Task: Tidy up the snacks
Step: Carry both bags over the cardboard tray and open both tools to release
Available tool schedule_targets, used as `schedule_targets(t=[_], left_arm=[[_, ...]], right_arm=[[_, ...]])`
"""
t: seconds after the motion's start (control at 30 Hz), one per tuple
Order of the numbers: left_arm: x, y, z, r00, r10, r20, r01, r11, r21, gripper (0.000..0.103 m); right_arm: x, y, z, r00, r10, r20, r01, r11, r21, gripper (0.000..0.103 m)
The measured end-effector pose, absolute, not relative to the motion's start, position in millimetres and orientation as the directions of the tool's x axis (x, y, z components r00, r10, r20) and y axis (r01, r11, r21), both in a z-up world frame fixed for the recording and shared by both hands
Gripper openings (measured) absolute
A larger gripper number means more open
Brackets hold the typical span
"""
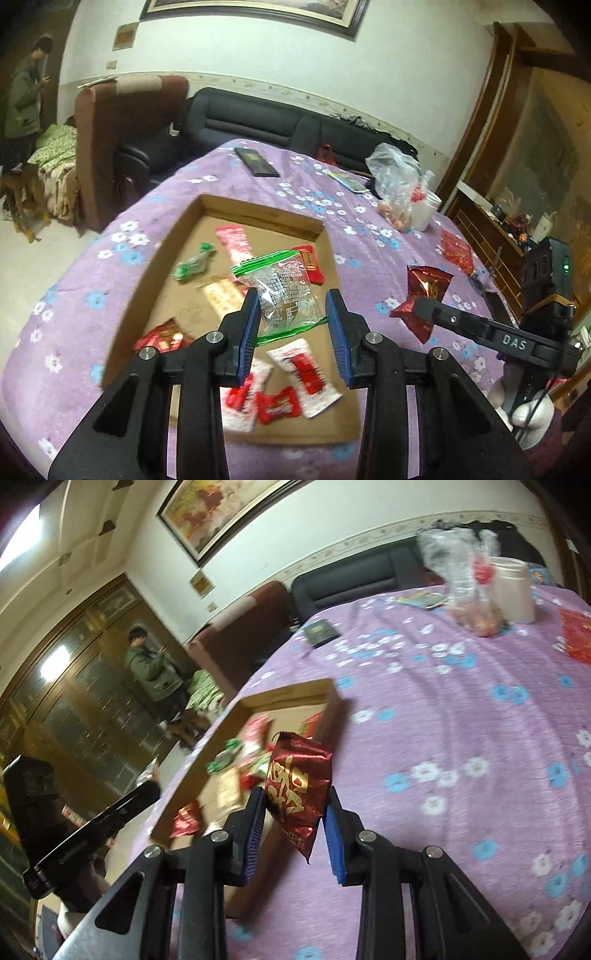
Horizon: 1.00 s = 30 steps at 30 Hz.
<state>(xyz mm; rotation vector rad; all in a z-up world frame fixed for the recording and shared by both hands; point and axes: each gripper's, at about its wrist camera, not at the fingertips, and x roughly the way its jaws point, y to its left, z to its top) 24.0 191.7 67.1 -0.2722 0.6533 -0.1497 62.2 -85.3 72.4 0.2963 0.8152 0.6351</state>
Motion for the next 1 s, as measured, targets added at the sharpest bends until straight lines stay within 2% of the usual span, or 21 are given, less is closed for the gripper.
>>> schedule_targets(t=[0.2,0.5,1.0], left_arm=[[22.7,220.1,55.1,0.777,-0.188,-0.601,-0.009,0.951,-0.31,0.035],[33.6,236.6,34.1,0.745,-0.227,-0.627,-0.024,0.931,-0.365,0.035],[71.5,223.3,10.3,0.682,-0.2,-0.704,-0.047,0.948,-0.315,0.035]], right_arm=[[59.3,-46.9,71.9,0.477,0.635,-0.608,-0.458,0.769,0.445,0.034],[71.6,-3.5,57.2,0.421,0.606,-0.675,-0.486,0.779,0.396,0.034],[113.4,40.8,23.3,0.387,0.472,-0.792,-0.473,0.839,0.268,0.034]])
